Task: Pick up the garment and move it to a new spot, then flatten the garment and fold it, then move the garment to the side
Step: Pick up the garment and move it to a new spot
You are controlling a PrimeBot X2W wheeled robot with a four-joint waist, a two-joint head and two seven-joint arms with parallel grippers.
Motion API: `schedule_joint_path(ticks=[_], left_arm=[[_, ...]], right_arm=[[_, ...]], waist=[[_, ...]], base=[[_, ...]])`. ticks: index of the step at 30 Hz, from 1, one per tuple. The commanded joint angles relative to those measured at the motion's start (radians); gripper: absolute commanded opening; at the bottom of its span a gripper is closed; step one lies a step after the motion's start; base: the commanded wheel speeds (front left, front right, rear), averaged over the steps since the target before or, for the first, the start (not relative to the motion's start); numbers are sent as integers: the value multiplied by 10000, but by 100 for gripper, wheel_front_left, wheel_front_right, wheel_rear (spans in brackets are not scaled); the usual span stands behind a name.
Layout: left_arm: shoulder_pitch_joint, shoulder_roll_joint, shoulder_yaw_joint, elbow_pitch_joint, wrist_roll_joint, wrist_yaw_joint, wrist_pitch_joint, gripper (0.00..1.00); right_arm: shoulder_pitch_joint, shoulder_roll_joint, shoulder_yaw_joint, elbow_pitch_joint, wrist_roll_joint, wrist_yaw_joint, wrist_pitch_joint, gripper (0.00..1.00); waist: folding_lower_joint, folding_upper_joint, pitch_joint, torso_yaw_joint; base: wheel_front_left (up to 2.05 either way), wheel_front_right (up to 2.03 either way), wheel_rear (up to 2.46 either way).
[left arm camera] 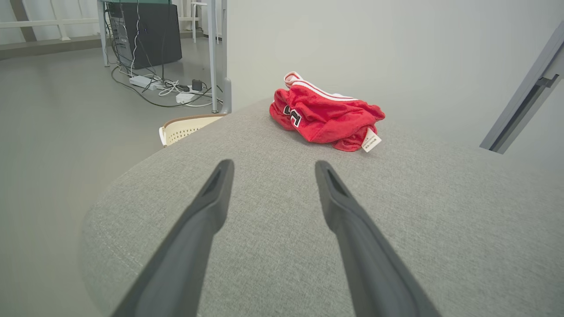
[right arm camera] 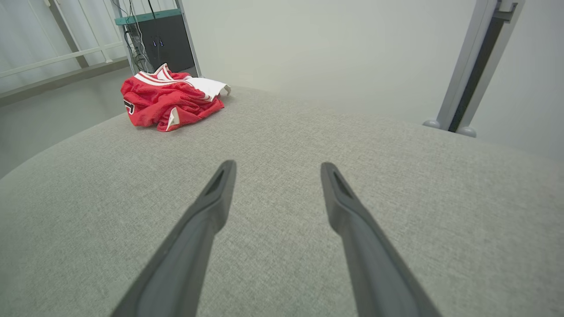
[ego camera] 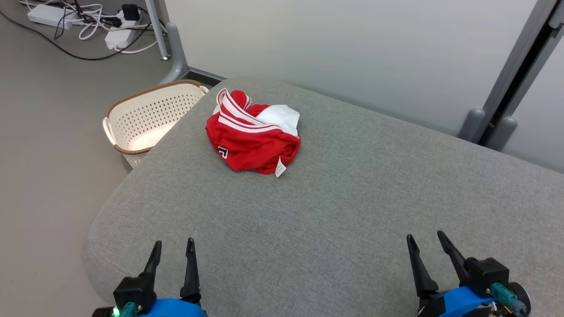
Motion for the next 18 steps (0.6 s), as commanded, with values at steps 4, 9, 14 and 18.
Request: schedule_joint_path(ticks=[4,9,14,18], left_arm=[[-728,356,120,-328,130,-159,-39,100],[-2511,1271,404,-1049,360,-312,321,100],[-4878,2363,958,-1757,383,-447,1099,100],[-6670,2957,1218,-1547,157,-696,1878,100]], right_arm=[[-321,-17,-117,-257,-295,1,87,100],[-609,-17,-322,-694,-682,1,317,100],[-933,-16,-395,-1224,-1118,1,656,100],[-1279,-20,-356,-1710,-1455,1,959,100]], waist=[[-1,0,286,-193],[-1,0,856,-475],[-1,0,1587,-928],[-1,0,2306,-1417]], base=[[0,0,0],[0,0,0],[0,0,0],[0,0,0]])
